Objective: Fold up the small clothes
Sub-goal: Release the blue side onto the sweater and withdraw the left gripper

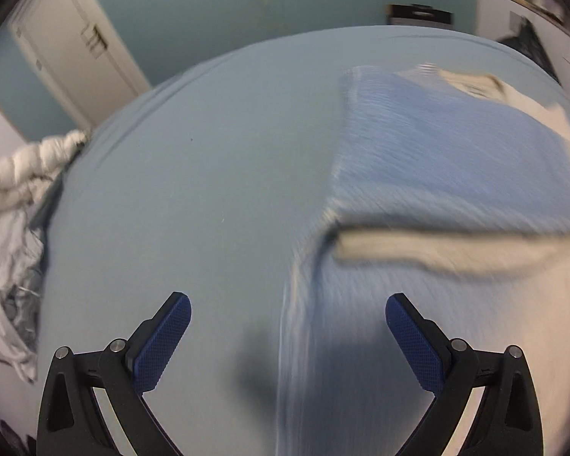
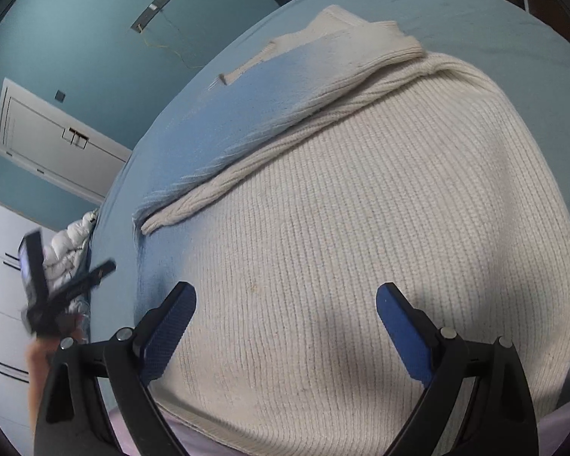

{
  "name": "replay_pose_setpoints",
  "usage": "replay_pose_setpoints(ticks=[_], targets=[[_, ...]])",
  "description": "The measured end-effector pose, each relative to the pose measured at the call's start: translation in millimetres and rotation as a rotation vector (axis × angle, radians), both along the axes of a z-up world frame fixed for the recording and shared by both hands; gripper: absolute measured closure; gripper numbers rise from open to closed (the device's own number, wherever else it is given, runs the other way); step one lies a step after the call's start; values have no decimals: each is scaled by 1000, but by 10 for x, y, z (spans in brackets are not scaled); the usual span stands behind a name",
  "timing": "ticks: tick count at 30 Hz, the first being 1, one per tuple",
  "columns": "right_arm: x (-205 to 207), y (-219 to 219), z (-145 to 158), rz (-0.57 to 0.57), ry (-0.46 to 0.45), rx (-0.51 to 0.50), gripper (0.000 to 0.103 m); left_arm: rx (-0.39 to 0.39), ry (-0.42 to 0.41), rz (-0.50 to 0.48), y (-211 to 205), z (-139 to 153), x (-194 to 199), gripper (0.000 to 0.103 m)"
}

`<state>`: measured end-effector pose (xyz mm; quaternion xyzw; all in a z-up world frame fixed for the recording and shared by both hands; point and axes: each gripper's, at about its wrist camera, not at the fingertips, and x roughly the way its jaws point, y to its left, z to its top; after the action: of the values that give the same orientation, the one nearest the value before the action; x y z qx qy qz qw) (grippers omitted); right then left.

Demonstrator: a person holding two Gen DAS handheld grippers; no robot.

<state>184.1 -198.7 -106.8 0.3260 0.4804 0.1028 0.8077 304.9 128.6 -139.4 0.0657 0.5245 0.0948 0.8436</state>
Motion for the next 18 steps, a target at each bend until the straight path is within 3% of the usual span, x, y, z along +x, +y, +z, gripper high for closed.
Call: replay_pose_setpoints(ticks=[2, 7, 8, 11, 14, 16, 18], targets=[[32, -38, -52, 8, 16, -3, 9, -77, -6, 29, 146, -78, 199, 2], [98, -76, -176, 13, 50, 10, 9, -402, -154, 42, 306, 87, 530, 1], [114, -77, -195, 15, 55, 11, 9, -406, -158, 51, 279, 86, 581, 1], [154, -52, -238, 31, 64, 13, 9, -234, -57, 27, 31, -110, 785, 1], [164, -60, -245, 45, 68, 14, 9, 0, 77, -75, -318, -577, 780, 0], [133, -58, -239, 46, 65, 15, 9, 42, -12, -82, -358, -576, 656, 0], [135, -56, -251, 46, 68, 18, 9, 6, 32, -39, -307, -507, 693, 0]])
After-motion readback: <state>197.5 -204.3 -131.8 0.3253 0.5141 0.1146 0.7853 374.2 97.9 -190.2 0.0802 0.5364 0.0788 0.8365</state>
